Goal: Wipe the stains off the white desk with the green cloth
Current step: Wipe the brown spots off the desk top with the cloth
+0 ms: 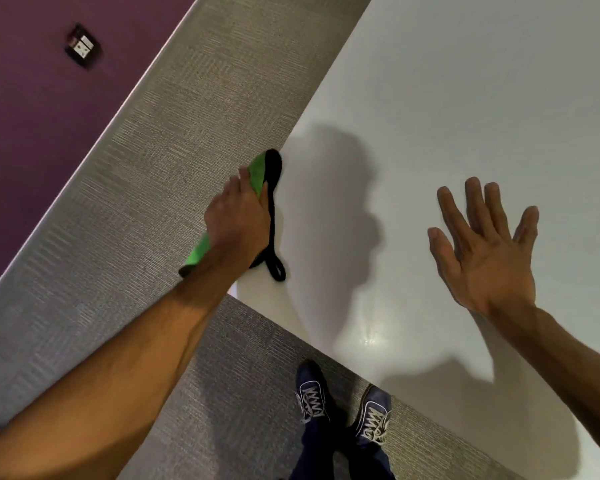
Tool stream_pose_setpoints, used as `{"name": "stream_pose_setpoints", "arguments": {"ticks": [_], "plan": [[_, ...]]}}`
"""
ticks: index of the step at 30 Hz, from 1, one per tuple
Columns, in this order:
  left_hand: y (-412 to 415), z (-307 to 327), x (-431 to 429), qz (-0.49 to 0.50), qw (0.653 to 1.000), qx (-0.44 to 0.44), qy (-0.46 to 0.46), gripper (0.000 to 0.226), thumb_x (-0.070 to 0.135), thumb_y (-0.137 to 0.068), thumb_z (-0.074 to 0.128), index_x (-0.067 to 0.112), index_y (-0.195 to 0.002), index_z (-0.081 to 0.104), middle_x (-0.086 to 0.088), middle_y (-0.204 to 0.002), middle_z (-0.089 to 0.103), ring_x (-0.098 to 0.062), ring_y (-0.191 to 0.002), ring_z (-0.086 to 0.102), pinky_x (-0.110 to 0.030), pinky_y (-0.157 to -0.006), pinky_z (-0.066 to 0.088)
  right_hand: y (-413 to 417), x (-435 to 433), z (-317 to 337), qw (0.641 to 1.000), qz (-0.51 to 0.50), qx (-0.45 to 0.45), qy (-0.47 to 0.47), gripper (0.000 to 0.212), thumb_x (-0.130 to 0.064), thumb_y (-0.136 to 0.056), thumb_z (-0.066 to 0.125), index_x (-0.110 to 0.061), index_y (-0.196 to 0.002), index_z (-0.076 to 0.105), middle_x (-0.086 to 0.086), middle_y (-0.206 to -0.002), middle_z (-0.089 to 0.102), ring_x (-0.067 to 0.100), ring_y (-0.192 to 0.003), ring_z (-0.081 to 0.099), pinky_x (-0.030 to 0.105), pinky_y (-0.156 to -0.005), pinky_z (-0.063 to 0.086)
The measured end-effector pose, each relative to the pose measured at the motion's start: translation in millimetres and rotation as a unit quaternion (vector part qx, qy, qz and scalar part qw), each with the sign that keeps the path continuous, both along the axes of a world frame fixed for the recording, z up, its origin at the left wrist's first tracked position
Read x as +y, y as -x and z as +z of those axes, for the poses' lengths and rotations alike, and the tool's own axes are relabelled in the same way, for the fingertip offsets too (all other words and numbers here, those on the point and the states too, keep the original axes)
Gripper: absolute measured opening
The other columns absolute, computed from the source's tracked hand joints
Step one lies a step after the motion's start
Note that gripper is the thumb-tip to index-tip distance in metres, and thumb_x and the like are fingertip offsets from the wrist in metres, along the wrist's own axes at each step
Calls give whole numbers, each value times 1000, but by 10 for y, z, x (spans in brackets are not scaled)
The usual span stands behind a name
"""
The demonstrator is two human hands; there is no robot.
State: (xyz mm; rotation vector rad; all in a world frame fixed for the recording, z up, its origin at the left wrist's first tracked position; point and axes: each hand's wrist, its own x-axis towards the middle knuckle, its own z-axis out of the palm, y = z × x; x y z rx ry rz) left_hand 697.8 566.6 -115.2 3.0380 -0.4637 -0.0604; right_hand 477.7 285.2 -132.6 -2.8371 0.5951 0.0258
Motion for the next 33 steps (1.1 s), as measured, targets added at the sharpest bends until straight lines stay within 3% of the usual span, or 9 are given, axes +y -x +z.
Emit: {"name": "stream_pose_setpoints", "arguments": {"ticks": [5,9,12,17,22,26,33], "plan": [[-579,-48,-776,-52,998,-19,7,56,41,-106,32,0,-143,40,-23,-134,57,-40,-116,59,-50,-96,45,-11,-14,-9,1000,5,2,7,67,-59,-105,15,-35,-167,6,-4,-177,-3,19,-164,-3,69,-126,-3],[-720,-153,-1041,-91,996,4,-9,60,36,-107,26,-2,-153,19,-24,-160,25,-39,-147,26,-48,-122,19,-12,-9,-14,1000,10,3,26,68,-57,-105,17,-33,-168,6,-3,-177,-4,21,-164,-3,69,-126,-2],[-464,-163,-934,-180,983,-34,-29,61,25,-104,30,-2,-155,11,-22,-164,13,-40,-152,11,-55,-124,6,1,0,-28,999,10,-6,37,67,-58,-106,16,-34,-168,5,-4,-177,-5,20,-164,-3,64,-127,-4],[596,-151,-808,-313,949,-21,-1,73,28,-96,42,-1,-156,12,-22,-164,11,-39,-153,6,-57,-123,9,-12,-22,-12,998,3,18,57,68,-60,-106,10,-33,-168,5,-1,-177,-5,24,-164,1,70,-124,8],[1122,-125,-598,-223,974,31,3,84,45,-93,56,20,-159,11,-26,-164,3,-39,-153,-2,-61,-120,10,-35,-8,58,999,-2,35,42,69,-60,-105,10,-33,-168,6,-1,-177,-4,24,-164,1,71,-124,8],[1061,-112,-547,-158,987,13,-1,76,61,-99,24,18,-159,6,-27,-164,2,-37,-154,-2,-61,-120,11,-34,-2,66,998,-11,42,33,68,-61,-105,8,-34,-167,8,-1,-177,-2,23,-164,0,70,-125,6],[370,-107,-959,-54,999,7,-1,76,59,-101,13,9,-158,8,-30,-162,8,-40,-153,4,-61,-120,10,-28,-4,37,999,-9,28,27,67,-59,-105,13,-35,-167,6,-3,-177,-5,21,-164,-3,69,-126,3]]}}
